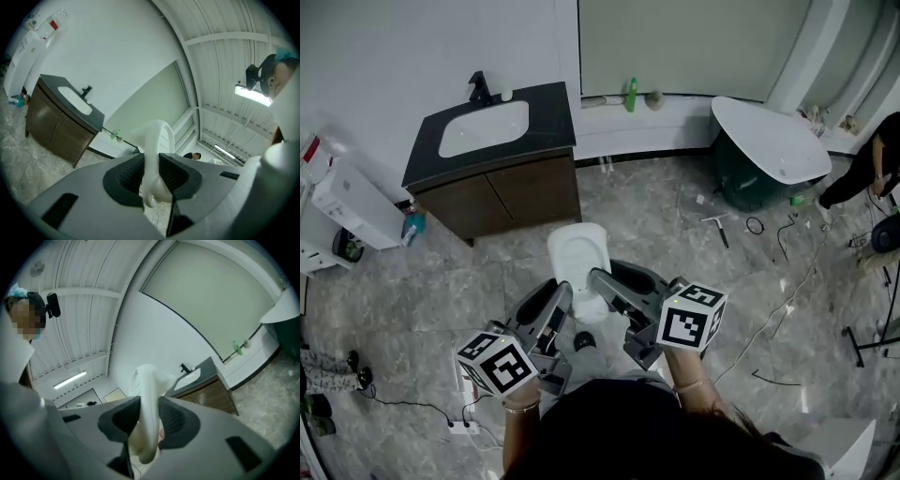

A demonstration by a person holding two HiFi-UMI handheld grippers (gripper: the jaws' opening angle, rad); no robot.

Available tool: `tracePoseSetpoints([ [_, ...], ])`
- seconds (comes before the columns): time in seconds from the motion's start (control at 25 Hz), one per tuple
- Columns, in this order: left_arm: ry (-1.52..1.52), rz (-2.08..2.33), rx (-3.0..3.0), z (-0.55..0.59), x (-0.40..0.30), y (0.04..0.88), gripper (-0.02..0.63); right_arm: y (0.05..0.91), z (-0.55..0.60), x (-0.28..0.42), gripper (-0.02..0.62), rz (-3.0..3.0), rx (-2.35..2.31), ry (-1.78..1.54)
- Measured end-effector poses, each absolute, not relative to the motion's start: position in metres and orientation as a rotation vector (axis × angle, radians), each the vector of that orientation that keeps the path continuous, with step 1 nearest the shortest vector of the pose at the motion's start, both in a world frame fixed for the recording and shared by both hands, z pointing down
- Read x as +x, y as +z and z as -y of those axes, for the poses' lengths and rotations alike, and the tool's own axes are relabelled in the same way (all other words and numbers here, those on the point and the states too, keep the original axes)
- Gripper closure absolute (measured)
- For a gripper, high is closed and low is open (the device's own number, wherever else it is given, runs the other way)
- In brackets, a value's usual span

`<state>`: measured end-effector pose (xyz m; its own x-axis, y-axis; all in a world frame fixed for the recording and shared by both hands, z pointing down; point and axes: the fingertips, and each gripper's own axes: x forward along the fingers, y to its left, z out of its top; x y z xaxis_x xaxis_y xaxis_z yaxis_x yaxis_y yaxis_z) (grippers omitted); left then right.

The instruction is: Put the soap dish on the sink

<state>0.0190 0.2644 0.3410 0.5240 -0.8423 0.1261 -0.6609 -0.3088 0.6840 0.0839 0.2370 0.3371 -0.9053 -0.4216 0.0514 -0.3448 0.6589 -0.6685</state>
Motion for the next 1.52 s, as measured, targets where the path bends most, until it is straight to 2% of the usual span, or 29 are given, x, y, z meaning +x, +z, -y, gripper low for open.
tracePoseSetpoints([
  [0.32,-0.327,1.199,2.070,-0.173,-0.032,0.339,0.502,0.336,-0.149,0.034,0.468,-2.763,-0.696,-1.078],
  [0.68,-0.320,1.182,2.041,-0.063,-0.051,0.366,0.502,0.362,-0.040,0.016,0.468,-2.747,-0.719,-1.122],
  [1.2,-0.334,1.269,2.049,0.152,-0.079,0.344,0.502,0.343,0.180,-0.015,0.468,-2.785,-0.603,-1.106],
  [1.52,-0.322,1.307,1.995,0.232,-0.106,0.365,0.502,0.364,0.263,-0.043,0.468,-2.817,-0.549,-1.169],
])
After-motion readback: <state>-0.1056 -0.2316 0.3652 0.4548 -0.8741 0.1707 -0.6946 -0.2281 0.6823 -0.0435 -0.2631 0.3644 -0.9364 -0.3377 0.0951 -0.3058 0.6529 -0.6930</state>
